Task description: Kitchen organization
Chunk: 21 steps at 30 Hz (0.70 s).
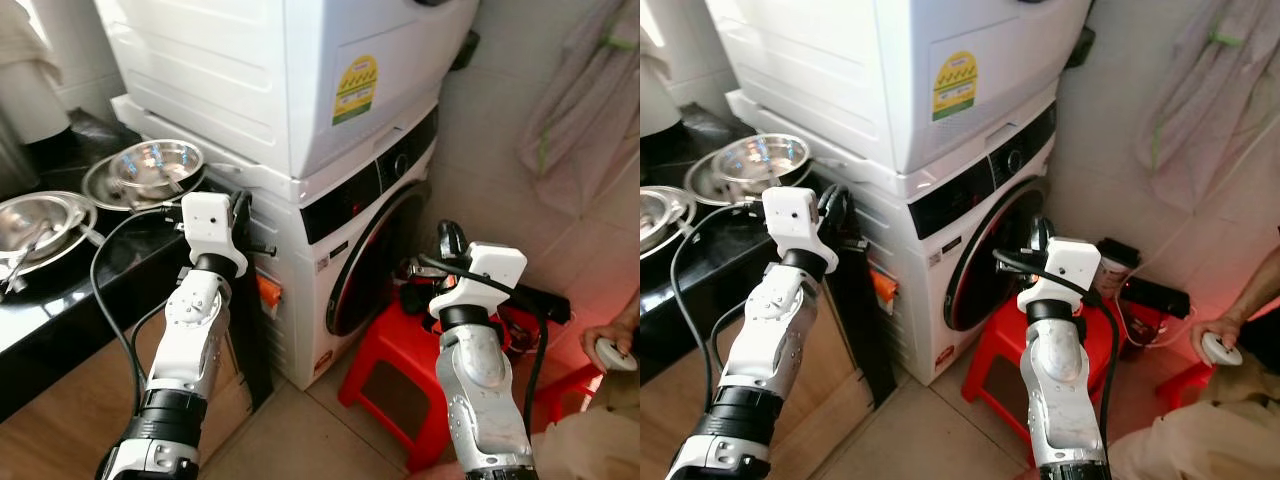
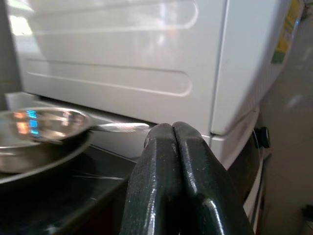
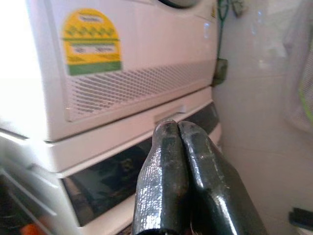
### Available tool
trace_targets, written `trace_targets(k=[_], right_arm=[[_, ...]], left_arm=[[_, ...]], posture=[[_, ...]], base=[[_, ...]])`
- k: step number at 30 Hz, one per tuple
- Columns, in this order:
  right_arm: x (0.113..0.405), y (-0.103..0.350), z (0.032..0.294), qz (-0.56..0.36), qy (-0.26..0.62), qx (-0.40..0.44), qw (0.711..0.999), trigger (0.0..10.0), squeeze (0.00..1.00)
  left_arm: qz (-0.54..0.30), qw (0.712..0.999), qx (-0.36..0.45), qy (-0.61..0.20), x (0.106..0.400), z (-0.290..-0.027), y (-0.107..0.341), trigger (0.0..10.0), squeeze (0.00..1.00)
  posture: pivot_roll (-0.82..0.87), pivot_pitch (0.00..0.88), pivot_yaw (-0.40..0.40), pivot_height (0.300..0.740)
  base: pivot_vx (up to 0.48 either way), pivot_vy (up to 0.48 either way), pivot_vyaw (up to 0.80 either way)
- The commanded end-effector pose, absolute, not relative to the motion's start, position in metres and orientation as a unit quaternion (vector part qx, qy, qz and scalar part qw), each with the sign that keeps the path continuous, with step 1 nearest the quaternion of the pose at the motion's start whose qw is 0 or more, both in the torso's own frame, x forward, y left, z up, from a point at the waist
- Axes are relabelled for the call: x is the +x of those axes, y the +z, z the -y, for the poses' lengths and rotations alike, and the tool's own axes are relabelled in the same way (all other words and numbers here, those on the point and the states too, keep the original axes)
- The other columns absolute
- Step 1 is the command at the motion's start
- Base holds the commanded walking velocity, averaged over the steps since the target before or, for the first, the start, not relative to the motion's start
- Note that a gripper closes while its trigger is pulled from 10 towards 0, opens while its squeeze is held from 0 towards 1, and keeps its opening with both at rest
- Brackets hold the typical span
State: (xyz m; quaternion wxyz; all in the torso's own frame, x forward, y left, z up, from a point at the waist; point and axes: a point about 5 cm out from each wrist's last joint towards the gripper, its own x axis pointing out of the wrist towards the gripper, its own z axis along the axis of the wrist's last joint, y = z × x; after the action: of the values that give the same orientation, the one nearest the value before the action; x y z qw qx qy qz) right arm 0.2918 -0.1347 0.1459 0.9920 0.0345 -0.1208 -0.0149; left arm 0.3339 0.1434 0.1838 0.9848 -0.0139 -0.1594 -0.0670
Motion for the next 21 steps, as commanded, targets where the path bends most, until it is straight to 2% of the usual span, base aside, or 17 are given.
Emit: trace_targets(k=[1, 9, 17, 21], right_arm=[[0.2916, 0.1512, 0.1327, 0.131, -0.012, 0.031, 0.991, 10.0, 0.0], [0.2916, 0.1516, 0.1329, 0.132, -0.009, 0.028, 0.991, 10.0, 0.0], [0.2926, 0.1505, 0.1292, 0.131, 0.01, 0.021, 0.991, 10.0, 0.0], [0.2932, 0.1506, 0.1297, 0.131, 0.008, 0.026, 0.991, 10.0, 0.0]], left_arm=[[0.165, 0.984, -0.01, -0.061, 0.3327, -0.1455, 0.186, 10.0, 0.0], [0.165, 0.984, -0.008, -0.061, 0.3326, -0.145, 0.1861, 10.0, 0.0], [0.169, 0.983, 0.004, -0.07, 0.3329, -0.1404, 0.1873, 10.0, 0.0], [0.17, 0.983, 0.006, -0.071, 0.3332, -0.1399, 0.1875, 10.0, 0.0]], posture=[[-0.1, 0.0, -0.022, 0.74], [-0.11, 0.0, -0.022, 0.74], [-0.1, 0.0, -0.019, 0.74], [-0.1, 0.0, -0.017, 0.74]], base=[[0.0, 0.0, 0.0], [0.0, 0.0, 0.0], [0.0, 0.0, 0.75], [0.0, 0.0, 0.0]])
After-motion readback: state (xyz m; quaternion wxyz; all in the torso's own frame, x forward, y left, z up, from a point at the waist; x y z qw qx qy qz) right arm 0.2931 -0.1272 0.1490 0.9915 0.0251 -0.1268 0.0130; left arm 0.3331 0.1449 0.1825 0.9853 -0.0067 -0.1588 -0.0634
